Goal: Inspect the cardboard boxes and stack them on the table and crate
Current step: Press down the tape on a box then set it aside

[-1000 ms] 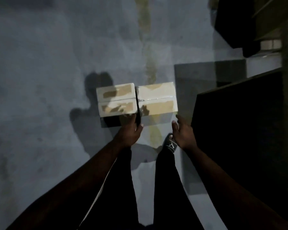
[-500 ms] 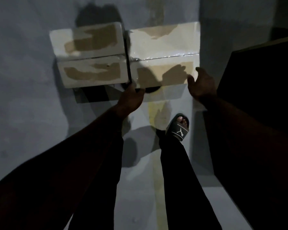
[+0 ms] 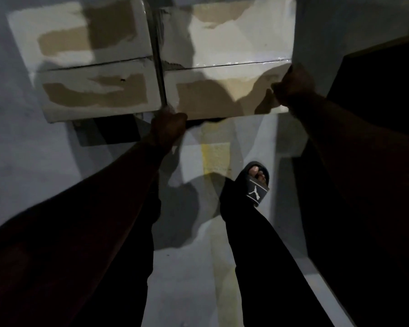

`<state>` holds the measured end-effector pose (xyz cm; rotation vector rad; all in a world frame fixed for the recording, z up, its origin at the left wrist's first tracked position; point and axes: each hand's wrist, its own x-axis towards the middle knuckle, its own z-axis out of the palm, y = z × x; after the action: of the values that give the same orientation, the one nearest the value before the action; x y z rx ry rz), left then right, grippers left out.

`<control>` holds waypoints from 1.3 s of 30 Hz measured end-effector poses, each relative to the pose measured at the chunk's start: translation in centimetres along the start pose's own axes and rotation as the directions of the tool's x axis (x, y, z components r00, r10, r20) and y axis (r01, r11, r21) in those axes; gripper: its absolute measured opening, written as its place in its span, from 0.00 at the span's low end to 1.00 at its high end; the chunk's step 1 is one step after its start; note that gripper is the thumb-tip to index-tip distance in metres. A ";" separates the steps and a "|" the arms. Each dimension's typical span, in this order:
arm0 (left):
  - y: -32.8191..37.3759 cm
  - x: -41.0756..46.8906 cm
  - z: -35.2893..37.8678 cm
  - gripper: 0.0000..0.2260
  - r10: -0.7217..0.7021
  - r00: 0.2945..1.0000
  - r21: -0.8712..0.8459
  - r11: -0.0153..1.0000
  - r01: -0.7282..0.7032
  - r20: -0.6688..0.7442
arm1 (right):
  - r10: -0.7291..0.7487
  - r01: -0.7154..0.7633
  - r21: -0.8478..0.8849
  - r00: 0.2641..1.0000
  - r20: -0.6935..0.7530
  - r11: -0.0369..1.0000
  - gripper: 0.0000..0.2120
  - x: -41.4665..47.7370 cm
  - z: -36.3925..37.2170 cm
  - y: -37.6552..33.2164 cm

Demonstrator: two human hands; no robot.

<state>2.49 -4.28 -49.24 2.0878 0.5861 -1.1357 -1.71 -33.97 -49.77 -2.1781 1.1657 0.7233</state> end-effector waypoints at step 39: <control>35.6 -61.3 -25.2 0.15 0.862 0.502 0.244 0.504 -0.828 -0.079 | 0.170 0.245 0.440 0.680 -0.713 0.864 0.22 -59.0 -49.7 -7.2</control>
<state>7.91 -13.28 25.27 2.1929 -0.5139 -0.3835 -13.96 -32.11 26.77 -2.0231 1.4590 -0.5499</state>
